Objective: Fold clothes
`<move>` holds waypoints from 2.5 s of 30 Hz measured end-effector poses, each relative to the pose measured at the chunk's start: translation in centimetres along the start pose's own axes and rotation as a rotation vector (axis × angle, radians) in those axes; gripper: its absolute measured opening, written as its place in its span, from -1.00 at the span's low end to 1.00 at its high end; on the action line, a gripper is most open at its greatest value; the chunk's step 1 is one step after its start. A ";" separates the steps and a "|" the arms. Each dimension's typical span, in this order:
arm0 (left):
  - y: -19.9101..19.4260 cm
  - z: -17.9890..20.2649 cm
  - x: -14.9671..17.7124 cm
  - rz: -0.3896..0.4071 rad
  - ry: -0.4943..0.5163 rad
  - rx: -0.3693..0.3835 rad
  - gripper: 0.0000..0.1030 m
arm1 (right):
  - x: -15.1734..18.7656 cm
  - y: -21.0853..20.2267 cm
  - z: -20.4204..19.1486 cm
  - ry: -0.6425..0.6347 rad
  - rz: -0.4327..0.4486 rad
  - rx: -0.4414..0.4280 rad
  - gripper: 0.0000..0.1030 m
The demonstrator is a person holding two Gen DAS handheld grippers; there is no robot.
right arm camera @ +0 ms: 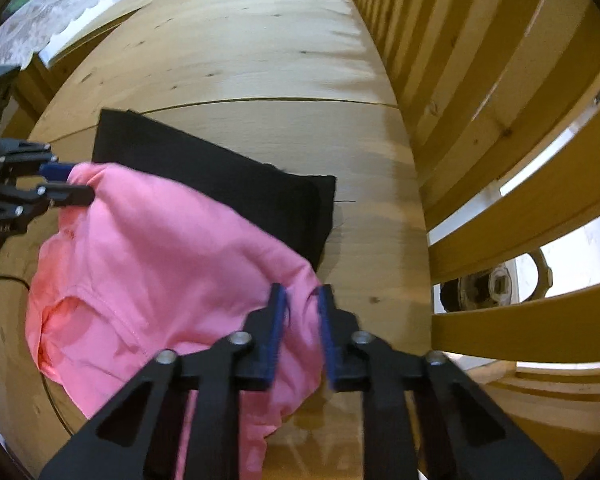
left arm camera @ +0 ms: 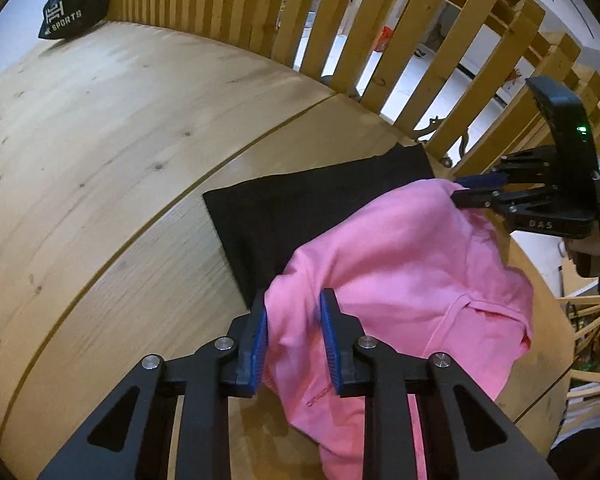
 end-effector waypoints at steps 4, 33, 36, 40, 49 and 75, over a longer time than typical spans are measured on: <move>-0.5 0.5 0.3 0.012 0.021 -0.007 -0.67 | 0.6 -1.9 -0.8 -0.054 0.047 0.039 -0.83; -2.3 0.2 -1.9 0.109 -0.019 0.007 -0.83 | -0.8 -2.2 0.4 -0.106 0.106 0.197 -0.83; -3.5 -0.4 -2.3 0.162 -0.038 -0.010 -0.83 | -1.9 -3.8 0.4 -0.123 0.176 0.280 -0.83; -1.4 -2.6 -2.3 0.050 -0.106 -0.120 -0.06 | -3.4 -1.4 1.1 -0.123 0.087 0.340 -0.70; -6.9 -2.6 -2.3 0.212 -0.124 -0.028 -0.02 | -2.8 -5.1 0.6 -0.110 0.225 0.333 -0.02; -1.2 3.9 8.0 -0.189 0.180 -0.170 0.25 | 6.1 0.1 -2.0 -0.177 -0.010 0.067 0.03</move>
Point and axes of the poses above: each gripper's, at about its wrist camera, not at the fingertips, and y roughly the way its jaws point, z to its right, x to its underside, the point moved 8 cm from there along y, roughly the way its jaws point, and after that the axes turned 12 degrees about -z, right-handed, at the moved point
